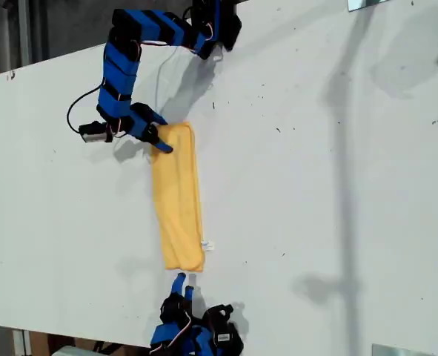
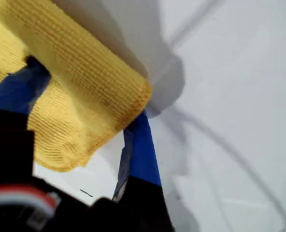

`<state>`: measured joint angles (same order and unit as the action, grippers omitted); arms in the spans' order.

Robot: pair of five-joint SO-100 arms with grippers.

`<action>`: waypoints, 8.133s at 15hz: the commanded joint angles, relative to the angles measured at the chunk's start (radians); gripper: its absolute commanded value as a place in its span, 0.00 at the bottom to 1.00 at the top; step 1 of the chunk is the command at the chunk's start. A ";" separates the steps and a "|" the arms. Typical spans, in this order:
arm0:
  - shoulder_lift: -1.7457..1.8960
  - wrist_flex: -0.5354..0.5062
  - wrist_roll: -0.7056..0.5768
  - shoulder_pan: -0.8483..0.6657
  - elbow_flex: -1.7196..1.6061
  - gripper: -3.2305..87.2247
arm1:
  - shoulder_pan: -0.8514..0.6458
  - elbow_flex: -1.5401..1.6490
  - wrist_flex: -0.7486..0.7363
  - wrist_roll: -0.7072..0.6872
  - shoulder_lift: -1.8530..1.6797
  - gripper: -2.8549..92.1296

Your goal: Grasp corners of a square towel and fold twice.

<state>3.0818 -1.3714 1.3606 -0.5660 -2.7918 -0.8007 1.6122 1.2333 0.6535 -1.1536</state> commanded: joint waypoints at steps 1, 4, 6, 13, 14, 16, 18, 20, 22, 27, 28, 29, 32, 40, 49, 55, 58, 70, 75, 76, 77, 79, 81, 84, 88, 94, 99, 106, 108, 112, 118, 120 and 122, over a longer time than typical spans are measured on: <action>0.002 0.028 0.005 -0.011 -0.017 0.24 | -0.066 0.143 -0.017 -0.014 -0.078 0.03; 0.012 0.112 -0.025 -0.072 -0.123 0.24 | -0.195 0.446 -0.126 -0.009 -0.334 0.03; 0.015 0.156 -0.046 -0.109 -0.176 0.24 | -0.249 0.566 -0.149 0.003 -0.474 0.03; -1.100 0.337 -0.087 -0.164 0.308 0.24 | -0.242 0.673 0.017 0.086 -1.022 0.03; -1.048 0.373 -0.107 -0.195 0.268 0.24 | -0.235 0.667 0.020 0.086 -1.022 0.03; -0.761 0.414 -0.110 -0.224 0.087 0.24 | -0.192 0.565 0.074 0.081 -1.011 0.03; -0.566 0.393 -0.095 -0.241 -0.012 0.24 | -0.104 0.318 0.176 0.078 -0.933 0.03; -0.548 0.390 -0.084 -0.245 -0.023 0.24 | -0.005 0.072 0.196 0.049 -0.788 0.03; -0.511 0.379 -0.081 -0.247 -0.040 0.23 | 0.092 -0.161 0.201 0.037 -0.591 0.03; -0.222 0.287 -0.091 -0.270 -0.143 0.23 | 0.265 -0.607 0.140 -0.009 -0.233 0.03; -0.178 0.267 -0.092 -0.273 -0.156 0.23 | 0.291 -0.657 0.098 -0.026 -0.178 0.03; -0.143 0.252 -0.094 -0.275 -0.166 0.23 | 0.319 -0.686 0.044 -0.038 -0.127 0.03; -0.025 0.193 -0.098 -0.287 -0.195 0.23 | 0.399 -0.689 -0.163 -0.049 -0.008 0.03; 0.268 0.075 -0.124 -0.287 -0.258 0.23 | 0.476 -0.787 -0.364 -0.021 0.270 0.03; 0.281 0.074 -0.137 -0.284 -0.259 0.23 | 0.150 -0.621 -0.132 -0.074 -0.400 0.48; 0.316 0.066 -0.164 -0.278 -0.265 0.23 | 0.198 0.753 -0.239 0.129 -1.494 0.03; 0.380 0.052 -0.189 -0.244 -0.275 0.22 | 0.267 1.100 -0.083 0.272 -2.106 0.03; 0.383 0.049 -0.187 -0.235 -0.278 0.21 | 0.351 1.282 -0.091 0.477 -2.109 0.03; 0.383 0.049 -0.187 -0.249 -0.279 0.21 | 0.354 0.653 -0.440 0.311 -0.914 0.14; 0.383 0.049 -0.189 -0.249 -0.279 0.21 | 0.325 0.517 -0.405 0.287 -0.772 0.14; 0.383 0.049 -0.189 -0.244 -0.279 0.20 | 0.291 0.373 -0.331 0.258 -0.650 0.12; 0.383 0.049 -0.192 -0.245 -0.279 0.20 | 0.245 0.028 -0.141 0.199 -0.342 0.16; 0.383 0.049 -0.192 -0.242 -0.279 0.20 | 0.219 -0.176 -0.080 0.163 -0.153 0.18; 0.383 0.049 -0.192 -0.242 -0.279 0.20 | 0.210 -0.279 -0.069 0.135 -0.037 0.24; 0.383 0.049 -0.190 -0.242 -0.279 0.19 | 0.213 -0.299 -0.005 0.129 0.067 0.03; 0.383 0.049 -0.189 -0.241 -0.279 0.19 | 0.150 0.215 -0.009 0.175 -0.265 0.03; 0.383 0.049 -0.189 -0.245 -0.279 0.19 | 0.138 0.411 -0.008 0.153 -0.508 0.24; 0.383 0.051 -0.187 -0.249 -0.279 0.19 | 0.209 0.275 0.305 0.184 -1.023 0.37; 0.383 0.051 -0.186 -0.252 -0.281 0.19 | 0.314 0.333 0.198 0.204 -0.991 0.25; 0.385 0.038 -0.153 -0.161 -0.249 0.19 | 0.471 0.282 0.092 0.239 -0.865 0.22; 0.399 -0.058 0.066 0.183 -0.109 0.19 | 0.652 0.925 0.270 0.422 -2.143 0.21; 0.399 -0.112 0.158 0.265 -0.101 0.19 | 0.690 0.976 0.249 0.472 -2.141 0.21; 0.397 -0.029 0.156 0.275 -0.201 0.19 | 0.695 1.005 0.247 0.514 -2.141 0.28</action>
<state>3.4729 -1.4419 1.5171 -0.3145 -2.9514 -0.1197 2.6078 1.4941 1.1474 -3.2981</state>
